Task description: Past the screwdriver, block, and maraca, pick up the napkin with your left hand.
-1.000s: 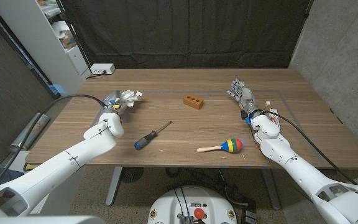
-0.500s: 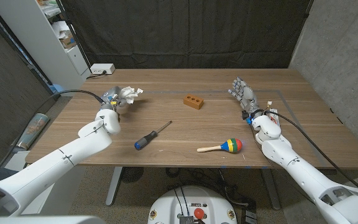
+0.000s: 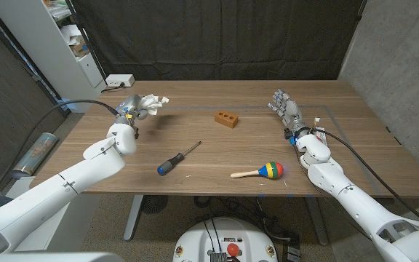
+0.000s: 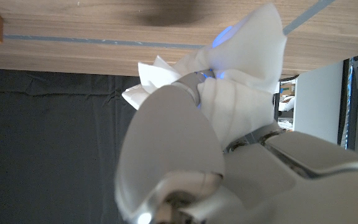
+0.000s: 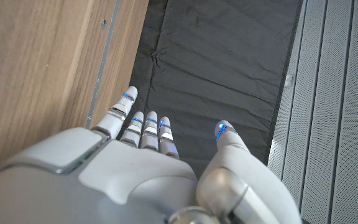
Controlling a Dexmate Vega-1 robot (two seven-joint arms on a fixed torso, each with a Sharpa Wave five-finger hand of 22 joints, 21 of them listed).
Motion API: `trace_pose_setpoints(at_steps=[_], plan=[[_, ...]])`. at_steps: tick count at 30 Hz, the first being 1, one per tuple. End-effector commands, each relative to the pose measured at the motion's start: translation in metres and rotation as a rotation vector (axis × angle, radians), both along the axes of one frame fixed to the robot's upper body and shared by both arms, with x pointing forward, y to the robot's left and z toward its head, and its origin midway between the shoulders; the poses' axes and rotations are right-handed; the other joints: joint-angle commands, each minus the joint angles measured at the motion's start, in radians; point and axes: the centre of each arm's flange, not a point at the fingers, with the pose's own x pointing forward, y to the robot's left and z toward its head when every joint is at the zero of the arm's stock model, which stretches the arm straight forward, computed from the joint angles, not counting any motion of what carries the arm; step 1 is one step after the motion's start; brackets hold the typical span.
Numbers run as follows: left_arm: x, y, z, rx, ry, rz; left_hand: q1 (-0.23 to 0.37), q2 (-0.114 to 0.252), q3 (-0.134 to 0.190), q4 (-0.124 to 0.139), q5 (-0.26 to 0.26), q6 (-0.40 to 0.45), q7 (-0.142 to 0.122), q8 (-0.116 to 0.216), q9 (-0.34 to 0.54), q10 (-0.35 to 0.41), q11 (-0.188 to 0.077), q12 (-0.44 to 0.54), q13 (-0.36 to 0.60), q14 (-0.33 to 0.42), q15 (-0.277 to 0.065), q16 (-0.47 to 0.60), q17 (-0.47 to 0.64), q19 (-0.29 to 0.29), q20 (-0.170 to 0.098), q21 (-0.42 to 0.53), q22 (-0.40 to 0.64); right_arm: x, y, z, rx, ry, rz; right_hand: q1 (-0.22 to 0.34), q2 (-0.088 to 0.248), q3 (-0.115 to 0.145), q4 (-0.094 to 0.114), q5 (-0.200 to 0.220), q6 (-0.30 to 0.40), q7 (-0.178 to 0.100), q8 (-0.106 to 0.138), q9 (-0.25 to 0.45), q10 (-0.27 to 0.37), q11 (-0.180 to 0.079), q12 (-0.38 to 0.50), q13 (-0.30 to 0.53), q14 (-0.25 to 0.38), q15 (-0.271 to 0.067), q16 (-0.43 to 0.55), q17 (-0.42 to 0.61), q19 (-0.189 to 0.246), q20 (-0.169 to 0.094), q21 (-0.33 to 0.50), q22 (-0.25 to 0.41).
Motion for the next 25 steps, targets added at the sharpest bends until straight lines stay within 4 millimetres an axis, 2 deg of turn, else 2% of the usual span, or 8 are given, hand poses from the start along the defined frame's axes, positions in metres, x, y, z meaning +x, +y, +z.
trace_pose_setpoints(at_steps=[1, 19, 25], plan=[[-0.014, 0.003, 0.014, 0.018, -0.07, -0.057, -0.009, 0.003, -0.007, -0.002, -0.003, 0.011, -0.007, -0.001, 0.001, 0.005, -0.008, -0.005, 0.007, 0.015, -0.074, 0.063, 0.298, 0.077, -0.096, 0.014, 0.002, 0.0, 0.002, 0.001, 0.014, -0.01, 0.003, 0.001, 0.006, 0.001, -0.003, 0.006, 0.007, 0.003, 0.001, 0.003, 0.007, -0.002, 0.001, 0.002, 0.009, 0.003, 0.005, 0.002, 0.008, 0.006, 0.002, 0.005], [-0.036, 0.007, 0.041, 0.079, -0.128, -0.087, -0.014, 0.002, -0.011, -0.003, -0.01, 0.03, -0.007, 0.001, 0.003, 0.013, -0.015, -0.011, 0.027, 0.02, -0.082, 0.068, 0.317, 0.07, -0.106, 0.052, -0.001, 0.002, 0.01, 0.001, 0.018, -0.017, 0.008, 0.001, 0.007, 0.0, -0.004, 0.006, 0.008, 0.003, 0.001, 0.003, 0.009, -0.002, 0.001, 0.002, 0.01, 0.003, 0.005, 0.002, 0.007, 0.006, 0.002, 0.005], [-0.037, 0.009, 0.043, 0.094, -0.128, -0.088, -0.017, 0.003, -0.011, -0.003, -0.012, 0.034, -0.007, 0.001, 0.003, 0.016, -0.015, -0.012, 0.033, 0.02, -0.083, 0.067, 0.321, 0.067, -0.108, 0.064, -0.002, 0.003, 0.013, 0.001, 0.026, -0.017, 0.01, 0.0, 0.008, 0.0, -0.005, 0.006, 0.008, 0.003, 0.002, 0.003, 0.008, 0.0, 0.0, 0.002, 0.009, 0.002, 0.004, 0.002, 0.007, 0.006, 0.002, 0.005]])
